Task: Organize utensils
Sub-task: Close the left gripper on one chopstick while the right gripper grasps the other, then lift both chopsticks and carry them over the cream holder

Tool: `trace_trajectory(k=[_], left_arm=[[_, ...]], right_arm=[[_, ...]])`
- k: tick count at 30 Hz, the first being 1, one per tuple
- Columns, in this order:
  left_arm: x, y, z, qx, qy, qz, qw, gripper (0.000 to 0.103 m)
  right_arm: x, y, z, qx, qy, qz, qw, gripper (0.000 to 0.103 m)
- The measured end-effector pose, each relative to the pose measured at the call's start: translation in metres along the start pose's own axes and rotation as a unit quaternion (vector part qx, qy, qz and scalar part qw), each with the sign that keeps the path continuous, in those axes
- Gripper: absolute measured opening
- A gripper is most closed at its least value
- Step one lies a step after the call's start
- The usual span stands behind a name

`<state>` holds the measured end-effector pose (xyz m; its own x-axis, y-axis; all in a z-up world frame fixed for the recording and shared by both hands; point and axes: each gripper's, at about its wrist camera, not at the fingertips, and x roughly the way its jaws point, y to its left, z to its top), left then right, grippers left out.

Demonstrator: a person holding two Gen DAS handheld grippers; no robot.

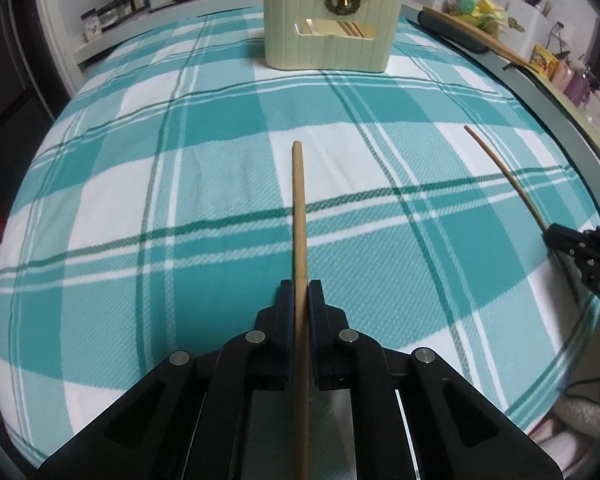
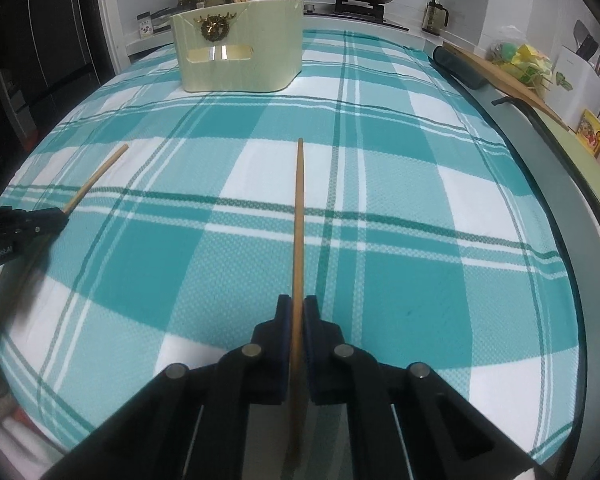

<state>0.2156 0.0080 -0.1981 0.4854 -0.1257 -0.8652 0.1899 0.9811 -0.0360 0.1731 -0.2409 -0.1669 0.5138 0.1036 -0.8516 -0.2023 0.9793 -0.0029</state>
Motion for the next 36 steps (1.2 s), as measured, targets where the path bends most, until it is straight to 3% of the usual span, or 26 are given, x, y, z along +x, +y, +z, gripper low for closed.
trace_trajectory(k=[1,3,5,7,12,18,26,28,30,32,36], left_arm=[[-0.002,0.001,-0.001,0.0,0.002,-0.005,1.0,0.012],[-0.009,0.005,-0.002,0.0,0.001,-0.013,0.9999,0.045],[-0.016,0.01,0.002,-0.001,-0.007,-0.022,0.9997,0.055],[-0.02,0.017,0.011,-0.003,-0.007,-0.037,0.9993,0.055],[-0.017,0.027,0.042,0.004,-0.001,-0.048,0.9988,0.059],[0.014,0.017,0.065,0.037,0.035,-0.059,0.997,0.059],[0.049,0.001,0.08,0.093,0.073,-0.019,0.9927,0.059],[0.052,-0.001,0.084,0.1,0.079,-0.019,0.9917,0.057],[0.052,-0.003,0.088,0.102,0.082,-0.025,0.9911,0.031],[0.051,-0.007,0.09,0.11,0.081,-0.028,0.9903,0.007],[0.04,-0.006,0.094,0.092,0.05,-0.023,0.9942,0.005]], right_arm=[[-0.003,0.0,-0.003,-0.002,0.002,0.0,1.0,0.006],[-0.006,-0.001,-0.004,0.0,0.007,0.005,1.0,0.007],[-0.011,-0.006,-0.001,0.01,0.011,0.023,1.0,0.018],[-0.018,-0.012,0.005,0.016,0.007,0.037,0.999,0.027],[-0.023,-0.03,0.032,0.03,0.022,0.076,0.996,0.028],[0.002,-0.028,0.063,0.005,0.064,0.08,0.995,0.028],[0.057,-0.01,0.093,-0.047,0.122,0.06,0.99,0.028],[0.062,-0.005,0.1,-0.062,0.117,0.05,0.99,0.028],[0.067,0.0,0.108,-0.074,0.12,0.049,0.989,0.025],[0.071,0.005,0.114,-0.083,0.119,0.05,0.988,0.008],[0.075,0.006,0.123,-0.075,0.113,0.056,0.989,0.006]])
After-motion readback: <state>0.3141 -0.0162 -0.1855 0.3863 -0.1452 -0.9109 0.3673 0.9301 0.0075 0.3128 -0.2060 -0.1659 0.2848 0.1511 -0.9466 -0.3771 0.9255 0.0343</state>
